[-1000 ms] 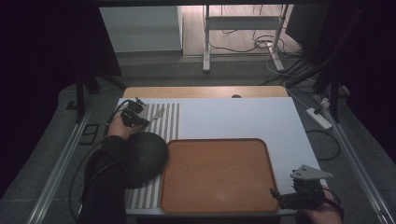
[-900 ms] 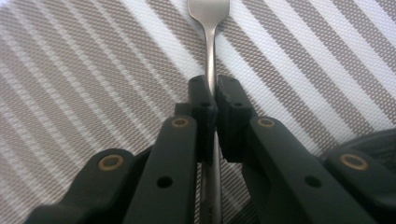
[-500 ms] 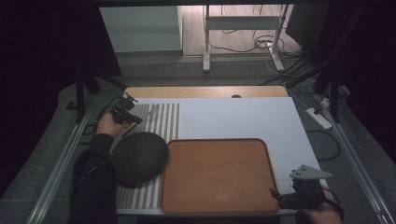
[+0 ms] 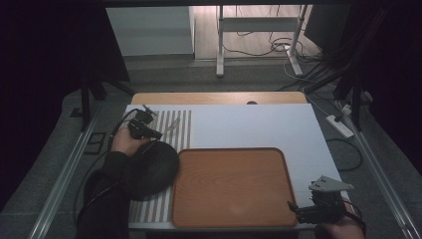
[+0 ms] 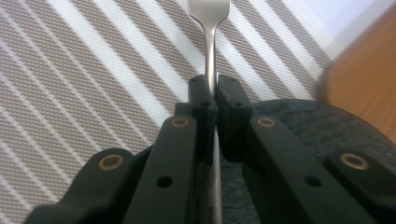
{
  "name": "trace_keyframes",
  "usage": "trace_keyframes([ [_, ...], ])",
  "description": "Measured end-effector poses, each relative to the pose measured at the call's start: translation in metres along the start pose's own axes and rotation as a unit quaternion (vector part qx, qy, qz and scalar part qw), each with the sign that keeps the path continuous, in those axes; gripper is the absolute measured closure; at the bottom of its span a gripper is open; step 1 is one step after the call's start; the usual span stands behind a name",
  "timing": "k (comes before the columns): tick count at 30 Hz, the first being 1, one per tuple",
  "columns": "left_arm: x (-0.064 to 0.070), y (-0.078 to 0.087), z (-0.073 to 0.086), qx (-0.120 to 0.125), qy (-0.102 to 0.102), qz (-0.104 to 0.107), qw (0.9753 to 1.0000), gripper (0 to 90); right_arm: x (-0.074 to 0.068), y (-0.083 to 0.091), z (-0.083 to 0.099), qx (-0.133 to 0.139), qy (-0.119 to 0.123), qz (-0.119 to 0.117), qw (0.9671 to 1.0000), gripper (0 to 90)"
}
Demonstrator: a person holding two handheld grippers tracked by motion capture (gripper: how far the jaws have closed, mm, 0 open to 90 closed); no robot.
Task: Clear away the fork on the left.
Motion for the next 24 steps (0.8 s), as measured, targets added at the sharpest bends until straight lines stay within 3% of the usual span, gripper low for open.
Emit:
trace_keyframes([
  [15, 0.042, 0.003, 0.022, 0.002, 0.001, 0.008, 1.0000, 84.6, -0.001, 0.000, 0.000, -0.001, 0.005, 0.000, 1.0000, 0.0],
  [23, 0.080, 0.008, 0.030, 0.012, -0.008, 0.015, 0.9998, 84.6, -0.001, 0.000, 0.000, 0.001, 0.007, -0.002, 1.0000, 0.0],
  [24, 0.080, 0.008, 0.030, 0.012, -0.008, 0.015, 0.9998, 84.6, -0.001, 0.000, 0.000, 0.001, 0.007, -0.002, 1.0000, 0.0],
])
Point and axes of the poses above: each handheld gripper's, and its own axes: y roughly backward along the jaws, z roughly out of its underside, x roughly to its right, the point moved 5 cm from there along -y, roughly forward along the jaws, and after that the axes turned 1 degree about -z, right-handed, at the moved point
